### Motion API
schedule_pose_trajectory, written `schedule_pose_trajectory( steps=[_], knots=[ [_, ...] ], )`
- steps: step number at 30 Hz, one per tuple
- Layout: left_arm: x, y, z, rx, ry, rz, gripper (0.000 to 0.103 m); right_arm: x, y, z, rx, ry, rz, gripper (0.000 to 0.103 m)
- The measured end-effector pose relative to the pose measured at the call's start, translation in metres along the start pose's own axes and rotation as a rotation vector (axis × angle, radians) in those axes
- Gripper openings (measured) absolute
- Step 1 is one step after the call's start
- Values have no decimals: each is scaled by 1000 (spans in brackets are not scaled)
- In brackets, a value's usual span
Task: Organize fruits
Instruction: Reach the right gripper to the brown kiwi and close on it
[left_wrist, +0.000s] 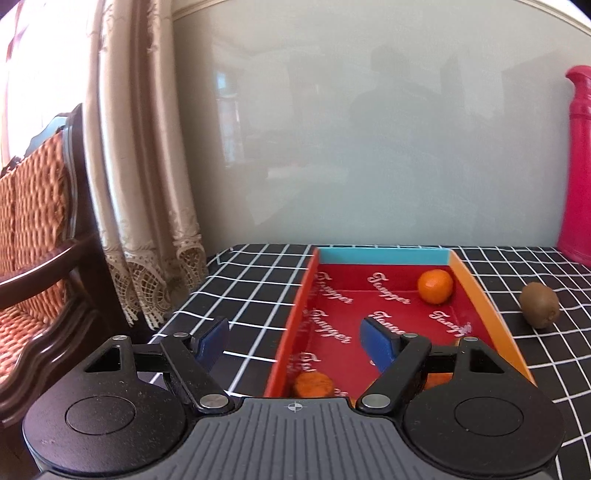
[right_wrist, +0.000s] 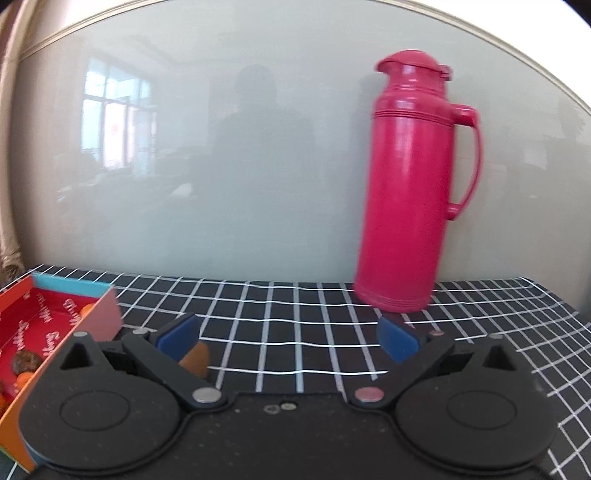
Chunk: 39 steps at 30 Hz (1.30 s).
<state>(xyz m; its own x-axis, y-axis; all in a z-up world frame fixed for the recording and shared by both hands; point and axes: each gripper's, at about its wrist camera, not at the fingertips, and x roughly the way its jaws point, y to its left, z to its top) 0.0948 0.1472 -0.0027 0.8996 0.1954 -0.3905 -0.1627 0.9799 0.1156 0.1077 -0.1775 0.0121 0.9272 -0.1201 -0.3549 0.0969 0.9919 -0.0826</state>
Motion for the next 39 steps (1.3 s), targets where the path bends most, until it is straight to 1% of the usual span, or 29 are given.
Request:
schedule_pose_trajectory(
  steps=[3,7,8,9,11,12,14,16,20,25,26,28,30,36,39],
  knots=[
    [0,11,-1,-23,-10,25,77,6,13,-3,-22,2,28,103],
    [9,31,-8,-61,1,73,77,16,29,-9,-46,21,64,103],
    [14,36,-10,-72,16,81,77,19,33,-10,-58,23,68,102],
    [15,42,-11,-92,10,80,77,22,37,-11,-67,23,67,102],
    [21,51,-13,-101,21,113,77,26,44,-13,-75,21,82,101],
    [24,54,-13,-108,31,113,77,29,46,-14,-74,26,86,101],
    [24,61,-13,-129,25,120,77,34,51,-14,-75,44,97,99],
    [24,65,-13,-127,20,131,77,36,54,-15,-74,33,107,99],
    [27,72,-17,-116,36,143,77,47,62,-18,-83,75,109,99],
    [33,82,-21,-107,62,159,77,64,71,-19,-100,121,85,99],
    [33,84,-21,-107,64,163,77,67,71,-20,-98,135,83,95],
    [35,89,-23,-107,75,165,77,73,70,-20,-88,167,95,81],
    [36,93,-24,-106,83,168,77,81,68,-21,-55,214,115,46],
    [35,103,-25,-117,86,177,77,79,72,-23,-40,217,118,46],
    [34,108,-24,-124,81,183,77,74,72,-21,-37,199,123,46]
  ],
)
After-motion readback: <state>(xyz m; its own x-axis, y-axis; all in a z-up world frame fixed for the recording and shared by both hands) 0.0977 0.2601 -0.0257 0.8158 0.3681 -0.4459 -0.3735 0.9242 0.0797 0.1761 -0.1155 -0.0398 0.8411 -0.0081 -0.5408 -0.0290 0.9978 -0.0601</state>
